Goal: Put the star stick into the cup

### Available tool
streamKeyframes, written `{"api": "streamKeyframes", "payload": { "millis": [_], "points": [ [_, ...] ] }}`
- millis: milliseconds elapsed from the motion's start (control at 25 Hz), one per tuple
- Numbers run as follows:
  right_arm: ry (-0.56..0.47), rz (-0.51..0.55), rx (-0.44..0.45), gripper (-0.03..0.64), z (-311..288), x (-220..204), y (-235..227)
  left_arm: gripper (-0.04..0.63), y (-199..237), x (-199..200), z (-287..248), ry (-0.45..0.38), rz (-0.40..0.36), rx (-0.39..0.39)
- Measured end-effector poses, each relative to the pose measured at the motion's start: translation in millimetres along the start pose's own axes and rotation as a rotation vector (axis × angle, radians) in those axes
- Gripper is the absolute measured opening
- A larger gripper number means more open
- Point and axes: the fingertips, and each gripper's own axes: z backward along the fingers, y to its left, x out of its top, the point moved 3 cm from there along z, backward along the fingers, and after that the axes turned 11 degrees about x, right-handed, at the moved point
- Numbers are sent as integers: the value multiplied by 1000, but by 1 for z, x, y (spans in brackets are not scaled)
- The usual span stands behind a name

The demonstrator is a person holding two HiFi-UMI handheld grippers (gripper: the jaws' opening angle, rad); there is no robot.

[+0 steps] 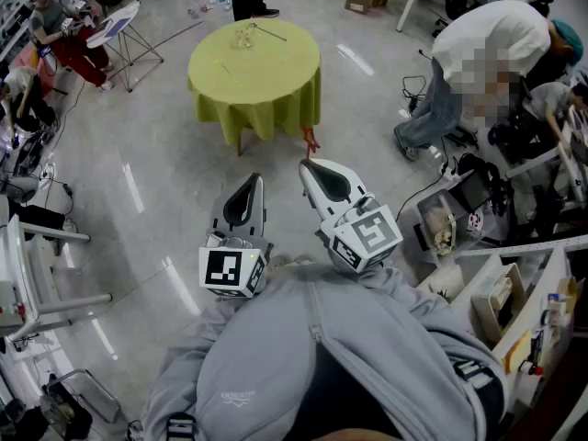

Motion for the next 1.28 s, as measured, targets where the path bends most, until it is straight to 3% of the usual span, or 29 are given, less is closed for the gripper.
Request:
{"api": "streamKeyframes", "payload": {
  "millis": [520, 1280],
  "points": [
    [1, 10, -21, 34, -14, -7, -3, 17, 14, -9, -8, -15, -22, 5],
    [-16, 64, -128, 34, -70, -20, -27, 17, 70, -11, -50, -14, -31, -13]
  ]
}}
